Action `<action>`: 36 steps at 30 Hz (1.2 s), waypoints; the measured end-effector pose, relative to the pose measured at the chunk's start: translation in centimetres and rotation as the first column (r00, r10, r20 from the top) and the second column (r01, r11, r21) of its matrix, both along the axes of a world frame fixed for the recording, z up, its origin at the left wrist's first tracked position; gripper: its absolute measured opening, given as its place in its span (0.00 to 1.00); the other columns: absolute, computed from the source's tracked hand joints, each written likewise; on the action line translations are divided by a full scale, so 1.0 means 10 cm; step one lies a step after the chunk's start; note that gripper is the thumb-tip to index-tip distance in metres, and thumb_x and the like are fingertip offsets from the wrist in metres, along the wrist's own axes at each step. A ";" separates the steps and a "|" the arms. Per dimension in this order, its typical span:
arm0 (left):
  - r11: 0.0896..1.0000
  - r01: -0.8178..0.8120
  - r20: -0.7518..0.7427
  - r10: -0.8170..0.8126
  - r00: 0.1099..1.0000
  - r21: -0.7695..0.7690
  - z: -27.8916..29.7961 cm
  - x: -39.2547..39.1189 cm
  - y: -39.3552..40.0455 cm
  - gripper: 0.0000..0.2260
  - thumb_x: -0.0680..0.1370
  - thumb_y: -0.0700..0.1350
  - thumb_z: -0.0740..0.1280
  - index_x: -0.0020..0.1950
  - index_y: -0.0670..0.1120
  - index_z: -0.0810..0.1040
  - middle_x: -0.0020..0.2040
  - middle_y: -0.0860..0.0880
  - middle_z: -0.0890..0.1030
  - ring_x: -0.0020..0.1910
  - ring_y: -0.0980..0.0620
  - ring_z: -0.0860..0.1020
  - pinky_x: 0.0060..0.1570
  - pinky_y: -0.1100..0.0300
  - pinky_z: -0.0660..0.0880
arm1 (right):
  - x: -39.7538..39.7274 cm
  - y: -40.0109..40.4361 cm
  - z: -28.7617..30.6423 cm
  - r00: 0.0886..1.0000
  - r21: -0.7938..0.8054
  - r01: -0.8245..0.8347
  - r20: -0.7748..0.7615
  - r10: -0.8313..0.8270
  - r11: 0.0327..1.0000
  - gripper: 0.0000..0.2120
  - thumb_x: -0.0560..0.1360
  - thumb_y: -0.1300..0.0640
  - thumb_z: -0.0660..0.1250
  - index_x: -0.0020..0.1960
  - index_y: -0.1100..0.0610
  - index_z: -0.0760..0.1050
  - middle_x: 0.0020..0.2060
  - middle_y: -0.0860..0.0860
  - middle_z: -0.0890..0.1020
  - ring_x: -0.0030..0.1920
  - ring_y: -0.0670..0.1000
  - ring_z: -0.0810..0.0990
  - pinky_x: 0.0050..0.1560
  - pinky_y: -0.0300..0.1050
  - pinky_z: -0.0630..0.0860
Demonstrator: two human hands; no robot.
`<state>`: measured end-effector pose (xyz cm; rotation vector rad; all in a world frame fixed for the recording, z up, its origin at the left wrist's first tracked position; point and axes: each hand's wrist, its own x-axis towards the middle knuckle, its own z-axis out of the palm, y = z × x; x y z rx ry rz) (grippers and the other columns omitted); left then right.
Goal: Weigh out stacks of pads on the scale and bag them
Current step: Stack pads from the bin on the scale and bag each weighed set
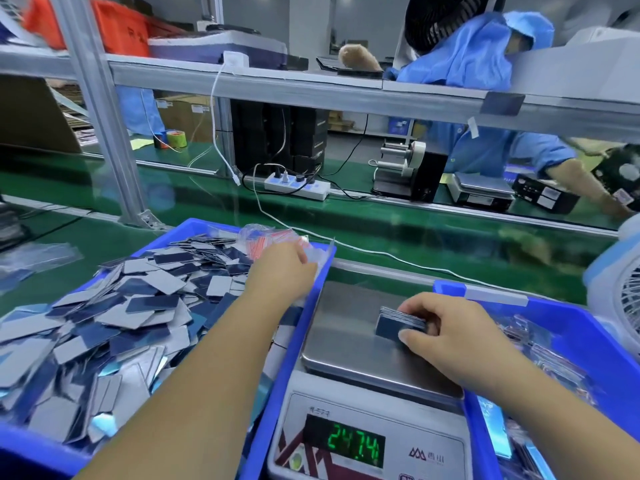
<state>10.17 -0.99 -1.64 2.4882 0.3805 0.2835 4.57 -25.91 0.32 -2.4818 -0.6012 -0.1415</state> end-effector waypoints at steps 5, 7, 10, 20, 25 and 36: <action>0.993 -0.022 -0.064 0.029 0.997 0.115 -0.15 0.06 -0.02 0.06 0.75 0.45 0.67 0.41 0.43 0.79 0.41 0.45 0.82 0.39 0.44 0.77 0.43 0.54 0.78 | -0.03 0.01 0.03 0.999 -0.023 -0.026 0.020 0.027 0.999 0.12 0.72 0.57 0.72 0.45 0.40 0.74 0.31 0.19 0.70 0.38 0.26 0.72 0.40 0.23 0.66; 0.994 -0.013 -0.066 0.021 0.998 0.111 -0.15 0.05 -0.03 0.07 0.73 0.40 0.64 0.41 0.43 0.83 0.40 0.44 0.84 0.39 0.44 0.80 0.41 0.53 0.79 | -0.04 0.00 0.04 0.999 -0.028 -0.029 0.019 0.029 0.999 0.12 0.73 0.56 0.72 0.45 0.40 0.74 0.32 0.18 0.69 0.38 0.26 0.71 0.40 0.23 0.66; 0.997 -0.051 0.011 0.050 0.999 0.051 -0.10 0.05 -0.02 0.08 0.71 0.39 0.63 0.42 0.42 0.82 0.41 0.42 0.84 0.35 0.44 0.75 0.38 0.56 0.75 | -0.04 0.01 0.04 1.000 -0.030 -0.026 0.015 0.026 0.999 0.13 0.73 0.56 0.72 0.44 0.39 0.73 0.33 0.18 0.69 0.39 0.27 0.71 0.40 0.23 0.65; 0.415 0.472 0.457 -0.141 0.878 -0.778 0.34 -0.26 -0.32 0.10 0.74 0.35 0.58 0.34 0.43 0.70 0.26 0.53 0.75 0.26 0.54 0.74 0.34 0.60 0.75 | 0.06 -0.05 -0.03 0.934 0.562 0.132 -0.346 0.088 0.817 0.09 0.72 0.64 0.72 0.44 0.49 0.82 0.31 0.46 0.80 0.29 0.47 0.71 0.30 0.36 0.68; 0.174 0.525 0.432 -0.386 0.815 -0.833 0.33 -0.33 -0.50 0.08 0.68 0.37 0.60 0.32 0.48 0.70 0.40 0.40 0.83 0.34 0.49 0.83 0.34 0.60 0.79 | 0.06 -0.09 0.04 0.874 0.786 0.138 -0.384 0.299 0.603 0.12 0.64 0.62 0.76 0.47 0.56 0.83 0.37 0.51 0.80 0.28 0.48 0.69 0.28 0.35 0.68; 0.175 0.569 0.426 -0.498 0.755 -0.804 0.25 -0.33 -0.51 0.08 0.71 0.44 0.74 0.46 0.46 0.79 0.46 0.43 0.84 0.44 0.48 0.84 0.40 0.58 0.79 | 0.03 -0.05 0.07 0.906 0.857 0.203 -0.347 0.240 0.474 0.10 0.68 0.64 0.71 0.49 0.62 0.81 0.36 0.54 0.77 0.27 0.48 0.66 0.27 0.35 0.65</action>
